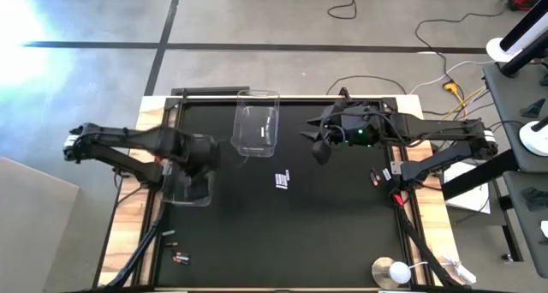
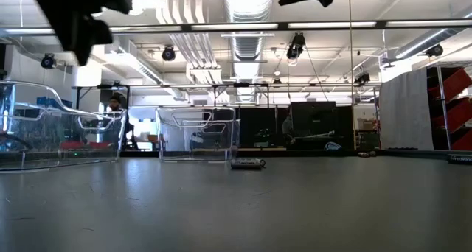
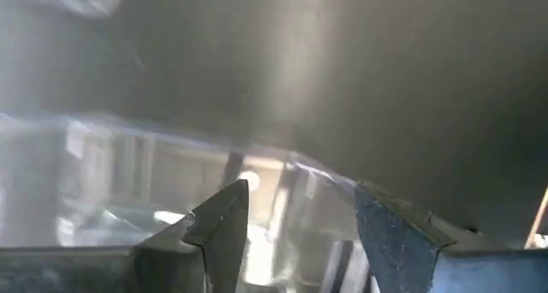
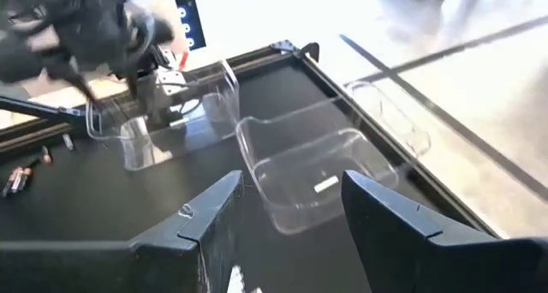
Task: Sort batteries
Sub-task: Move the transparent bin to the top middle right
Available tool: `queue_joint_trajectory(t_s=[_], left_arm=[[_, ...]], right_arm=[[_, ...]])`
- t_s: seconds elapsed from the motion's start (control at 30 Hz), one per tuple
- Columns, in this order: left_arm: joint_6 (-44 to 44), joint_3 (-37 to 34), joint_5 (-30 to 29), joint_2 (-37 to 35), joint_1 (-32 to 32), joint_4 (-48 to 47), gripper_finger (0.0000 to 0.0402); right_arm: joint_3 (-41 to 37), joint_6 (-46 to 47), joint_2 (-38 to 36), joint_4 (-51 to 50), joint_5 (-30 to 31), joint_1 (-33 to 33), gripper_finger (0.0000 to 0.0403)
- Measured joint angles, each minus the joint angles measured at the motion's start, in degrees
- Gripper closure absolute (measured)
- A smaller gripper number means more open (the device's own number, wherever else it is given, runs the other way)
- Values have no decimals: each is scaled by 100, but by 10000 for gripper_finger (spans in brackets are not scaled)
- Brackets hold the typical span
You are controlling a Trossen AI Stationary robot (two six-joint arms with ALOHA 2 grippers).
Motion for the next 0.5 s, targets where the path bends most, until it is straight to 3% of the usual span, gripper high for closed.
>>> queue_joint_trajectory(t_s=[0.23, 0.5], left_arm=[[-1473, -383, -98, -7, -1026, 198, 183], [-2005, -848, -118, 258, -1307, 602, 183]], right_arm=[[120, -155, 466, 322, -104, 0, 211], [533, -305, 905, 245, -105, 0, 211]])
